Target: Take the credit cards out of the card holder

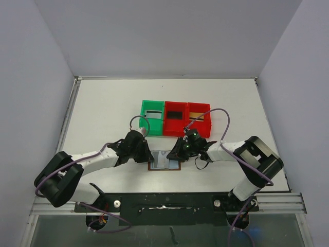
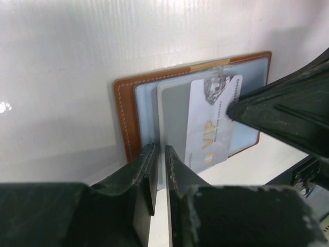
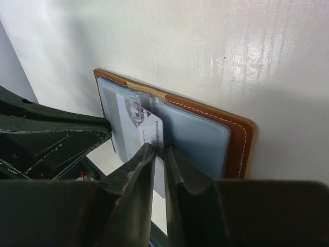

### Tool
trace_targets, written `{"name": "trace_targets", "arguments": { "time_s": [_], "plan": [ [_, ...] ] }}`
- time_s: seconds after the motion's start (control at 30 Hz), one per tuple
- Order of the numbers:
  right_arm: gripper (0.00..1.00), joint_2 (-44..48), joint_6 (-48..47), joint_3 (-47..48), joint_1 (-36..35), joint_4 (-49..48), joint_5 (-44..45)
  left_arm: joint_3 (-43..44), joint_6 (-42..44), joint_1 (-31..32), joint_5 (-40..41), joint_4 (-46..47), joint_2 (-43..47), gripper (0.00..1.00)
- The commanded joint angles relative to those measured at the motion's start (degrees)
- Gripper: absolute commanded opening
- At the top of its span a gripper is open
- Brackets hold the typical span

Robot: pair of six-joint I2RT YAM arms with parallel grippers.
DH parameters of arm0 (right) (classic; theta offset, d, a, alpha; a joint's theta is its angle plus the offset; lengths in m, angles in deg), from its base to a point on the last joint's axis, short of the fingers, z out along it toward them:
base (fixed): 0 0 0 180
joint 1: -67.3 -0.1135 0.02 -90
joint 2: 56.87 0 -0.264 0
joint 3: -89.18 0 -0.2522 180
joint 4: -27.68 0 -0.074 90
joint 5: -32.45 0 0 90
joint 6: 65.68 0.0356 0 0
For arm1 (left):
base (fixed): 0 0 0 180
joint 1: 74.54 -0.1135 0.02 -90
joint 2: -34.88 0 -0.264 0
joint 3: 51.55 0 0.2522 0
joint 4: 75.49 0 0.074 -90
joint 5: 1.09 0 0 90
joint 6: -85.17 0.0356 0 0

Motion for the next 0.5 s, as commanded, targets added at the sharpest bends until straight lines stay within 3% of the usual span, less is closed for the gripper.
{"name": "trace_targets", "arguments": {
  "time_s": [0.0,0.13,0.27,0.47],
  "plan": [
    [0.12,0.59,0.72,-0.36,-0.02,-0.78,1.17,2.54,1.45,0.18,1.23,-4.50,4.52,0.15],
    [0.07,2.17,0.66,-1.04,0.47,0.04,1.80,4.60,1.08,0.18,-0.15,-3.20,6.81,0.23],
    [0.06,3.29,0.52,-1.53,0.63,-0.11,1.60,4.83,-0.58,0.58,-6.52,3.60,5.65,0.26],
    [0.08,3.92,0.24,-1.85,0.88,-0.84,0.54,5.34,-0.94,2.01,-9.12,6.78,-0.51,0.25]
  ]
}}
